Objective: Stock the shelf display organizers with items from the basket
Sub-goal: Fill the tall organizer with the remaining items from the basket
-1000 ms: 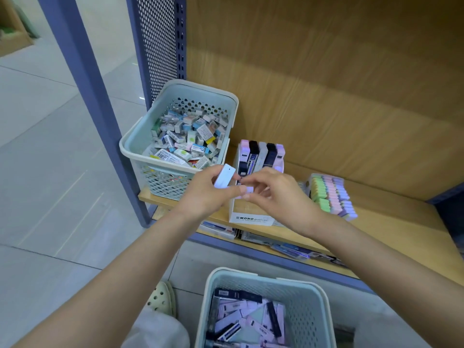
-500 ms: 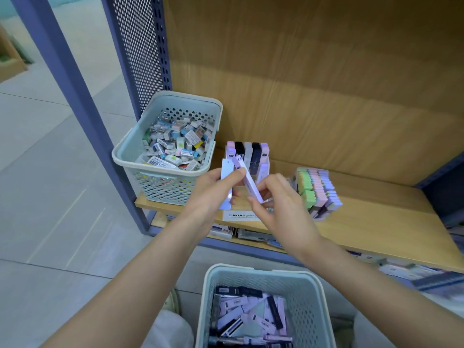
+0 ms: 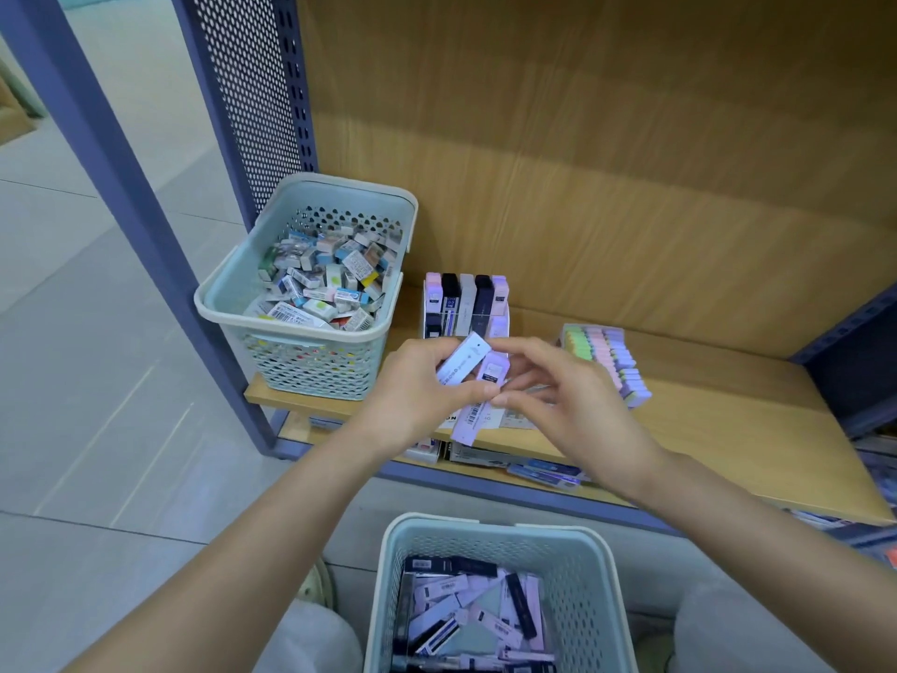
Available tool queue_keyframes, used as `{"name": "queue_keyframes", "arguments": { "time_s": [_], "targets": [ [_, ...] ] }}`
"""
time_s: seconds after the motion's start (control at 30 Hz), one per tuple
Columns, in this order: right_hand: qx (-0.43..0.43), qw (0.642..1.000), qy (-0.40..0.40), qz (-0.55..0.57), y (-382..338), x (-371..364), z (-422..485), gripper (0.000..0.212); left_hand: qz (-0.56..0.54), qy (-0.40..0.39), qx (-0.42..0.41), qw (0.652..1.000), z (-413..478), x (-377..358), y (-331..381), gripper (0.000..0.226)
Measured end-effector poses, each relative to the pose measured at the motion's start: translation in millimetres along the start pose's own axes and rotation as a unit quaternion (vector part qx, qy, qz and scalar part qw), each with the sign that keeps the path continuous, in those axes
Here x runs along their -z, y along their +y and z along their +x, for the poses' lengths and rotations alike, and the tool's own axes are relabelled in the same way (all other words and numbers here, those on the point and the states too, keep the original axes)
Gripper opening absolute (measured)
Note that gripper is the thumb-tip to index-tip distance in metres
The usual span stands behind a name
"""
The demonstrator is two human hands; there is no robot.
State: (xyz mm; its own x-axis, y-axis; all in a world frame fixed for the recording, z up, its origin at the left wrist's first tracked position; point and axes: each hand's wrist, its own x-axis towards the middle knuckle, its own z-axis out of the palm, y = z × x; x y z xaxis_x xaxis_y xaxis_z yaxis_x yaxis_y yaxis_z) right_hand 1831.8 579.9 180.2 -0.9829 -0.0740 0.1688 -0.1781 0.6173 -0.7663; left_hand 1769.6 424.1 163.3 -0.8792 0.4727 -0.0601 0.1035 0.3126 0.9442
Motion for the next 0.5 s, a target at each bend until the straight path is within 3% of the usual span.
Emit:
{"name": "queue_keyframes", "arguments": {
  "time_s": [0.23,0.43,0.5],
  "targets": [
    [-0.043,0.992,0.003,0.115,13,8,33,0.025,0.022,0.029,-0.007,0.999,21,3,-2,0.016],
    [-0.066,0.986,0.149,-0.034,57,19,76,0.004,-0.005,0.048,0.053,0.997,36,1,-5,0.018],
    [-0.057,0.979,0.151,-0.122,78,19,91,0.006,-0.012,0.042,0.061,0.997,40,0,-10,0.025]
  ]
}}
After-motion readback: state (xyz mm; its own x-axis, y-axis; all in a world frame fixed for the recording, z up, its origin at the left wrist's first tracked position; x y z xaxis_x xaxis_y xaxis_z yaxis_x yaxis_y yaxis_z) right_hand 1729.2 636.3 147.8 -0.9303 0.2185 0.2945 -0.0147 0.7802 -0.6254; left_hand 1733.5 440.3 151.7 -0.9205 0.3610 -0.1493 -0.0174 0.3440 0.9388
